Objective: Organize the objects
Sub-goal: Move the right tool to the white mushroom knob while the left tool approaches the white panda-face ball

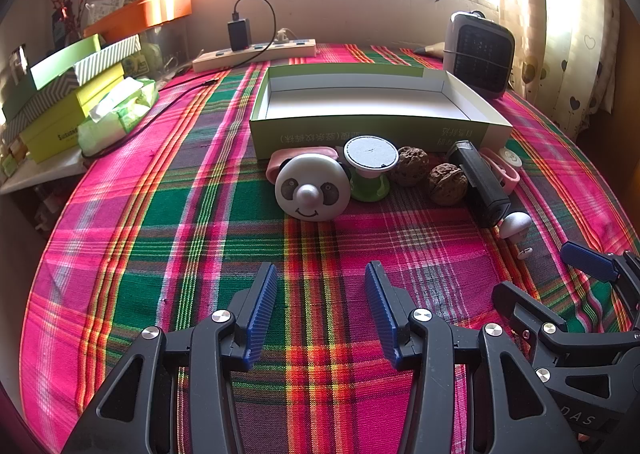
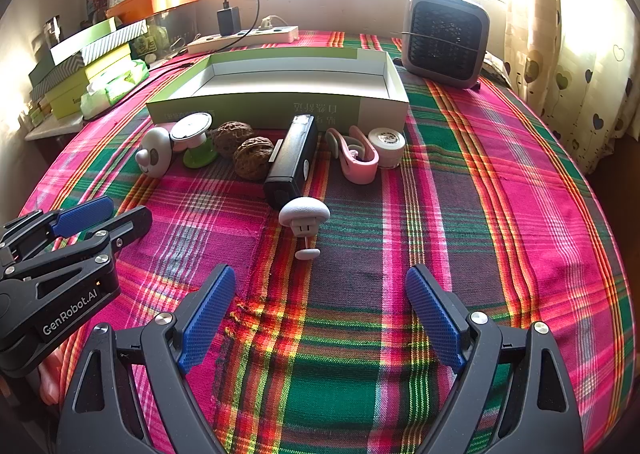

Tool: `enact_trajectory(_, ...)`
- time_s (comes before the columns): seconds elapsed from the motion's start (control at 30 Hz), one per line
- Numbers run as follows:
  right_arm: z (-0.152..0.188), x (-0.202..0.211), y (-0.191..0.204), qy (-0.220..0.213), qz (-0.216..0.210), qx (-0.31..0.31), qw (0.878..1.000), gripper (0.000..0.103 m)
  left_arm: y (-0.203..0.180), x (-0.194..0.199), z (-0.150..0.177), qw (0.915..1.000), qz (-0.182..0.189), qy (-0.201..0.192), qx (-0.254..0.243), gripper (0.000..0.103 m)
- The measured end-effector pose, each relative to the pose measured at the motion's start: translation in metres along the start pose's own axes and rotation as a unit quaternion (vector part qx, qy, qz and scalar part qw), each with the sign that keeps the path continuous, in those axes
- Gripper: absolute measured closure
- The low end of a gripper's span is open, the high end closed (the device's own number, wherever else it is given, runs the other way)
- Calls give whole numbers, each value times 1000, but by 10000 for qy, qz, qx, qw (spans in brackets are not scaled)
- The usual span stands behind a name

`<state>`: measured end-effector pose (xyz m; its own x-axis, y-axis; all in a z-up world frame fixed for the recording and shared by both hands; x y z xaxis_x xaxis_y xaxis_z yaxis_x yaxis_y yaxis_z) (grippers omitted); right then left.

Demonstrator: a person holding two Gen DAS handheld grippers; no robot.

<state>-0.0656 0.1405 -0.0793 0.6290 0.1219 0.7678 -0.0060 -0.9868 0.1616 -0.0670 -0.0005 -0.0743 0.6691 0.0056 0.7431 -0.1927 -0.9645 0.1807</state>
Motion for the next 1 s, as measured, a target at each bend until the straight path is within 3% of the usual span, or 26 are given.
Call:
enact_trajectory(0.6, 1, -1, -1, 54, -41, 55, 10000, 13, -1, 0, -1, 9999, 70, -1, -75, 58)
enact_trajectory(1.0, -8, -6, -1, 130, -90, 174, 9997, 14, 7, -4, -6, 9980, 594, -29, -208, 58)
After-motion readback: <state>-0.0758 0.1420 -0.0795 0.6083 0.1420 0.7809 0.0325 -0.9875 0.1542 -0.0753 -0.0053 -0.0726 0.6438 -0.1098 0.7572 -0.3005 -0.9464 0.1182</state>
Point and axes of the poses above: each gripper's, at about its wrist camera, not at the fingertips, and x roughly against the way its jaws point, y to its left, z to its underside, the point moved 10 cm from there along -x, roughly the way its jaws point, and after that the axes turned 15 degrees about -x, right-handed, at the moved point
